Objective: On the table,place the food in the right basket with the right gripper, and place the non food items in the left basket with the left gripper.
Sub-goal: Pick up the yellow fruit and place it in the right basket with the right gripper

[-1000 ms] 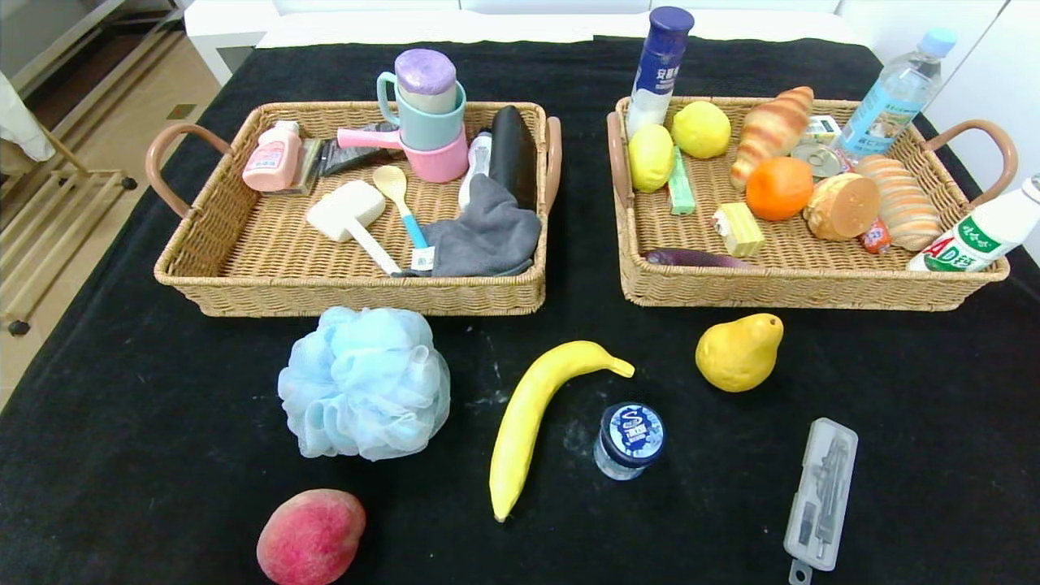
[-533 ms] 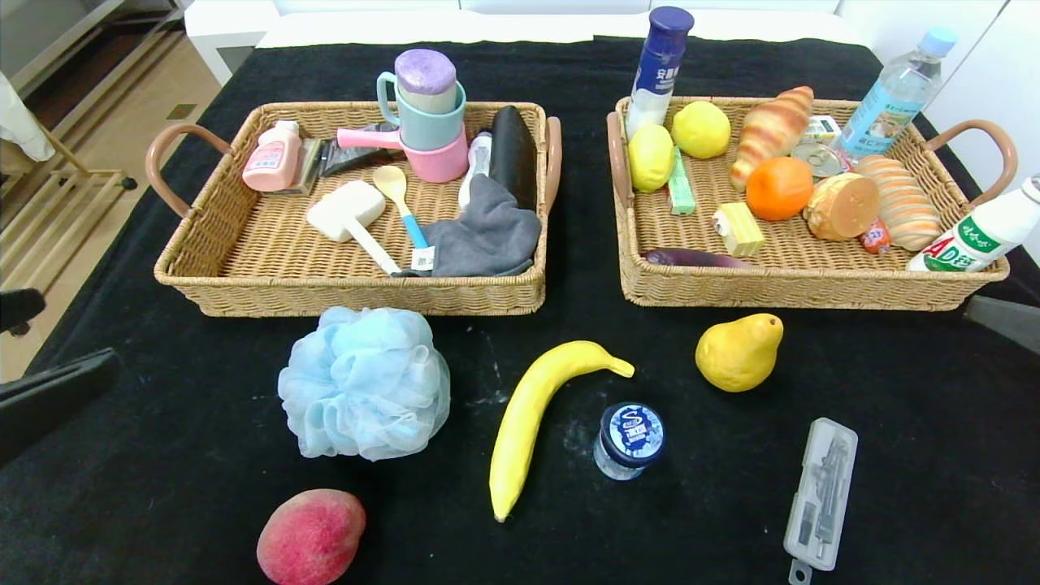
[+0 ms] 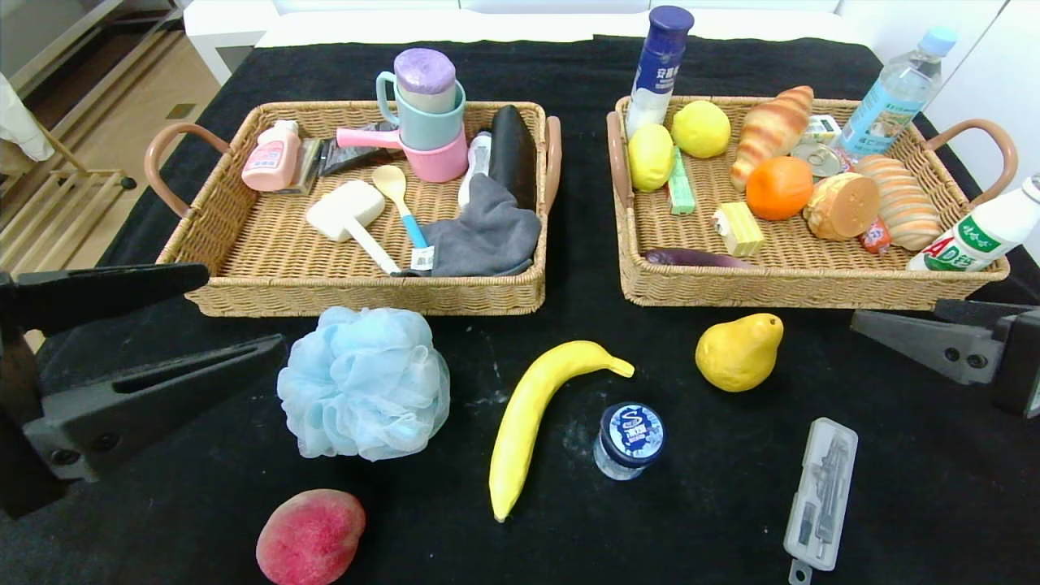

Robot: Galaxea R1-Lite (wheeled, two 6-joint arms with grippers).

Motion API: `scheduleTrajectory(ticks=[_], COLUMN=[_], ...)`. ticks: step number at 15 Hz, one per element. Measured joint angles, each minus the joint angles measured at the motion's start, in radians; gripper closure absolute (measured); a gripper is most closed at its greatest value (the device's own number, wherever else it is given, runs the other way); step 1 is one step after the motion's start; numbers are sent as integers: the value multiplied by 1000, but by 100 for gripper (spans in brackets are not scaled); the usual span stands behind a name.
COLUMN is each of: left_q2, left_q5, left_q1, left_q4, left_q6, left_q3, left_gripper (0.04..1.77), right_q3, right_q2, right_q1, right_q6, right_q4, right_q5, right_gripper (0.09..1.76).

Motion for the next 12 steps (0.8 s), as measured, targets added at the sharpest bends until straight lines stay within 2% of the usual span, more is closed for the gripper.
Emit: scheduleTrajectory(ticks=[3,8,12], left_q2=[44,73,87], left_q5=[3,13,16], left_q1=[-19,-60,-64], left_q4=[0,12,18], left_q6=[66,70,72], left_q3=[-6,-33,-46], left_gripper=[9,9,9], right_q3=[-8,-29,-24], right_q2=[27,50,56], right_q1=[41,86,92], right_q6=[-1,-13,-112], right_q4=[0,9,10], right_q5=[-1,-17,-19], right_gripper=[14,14,14])
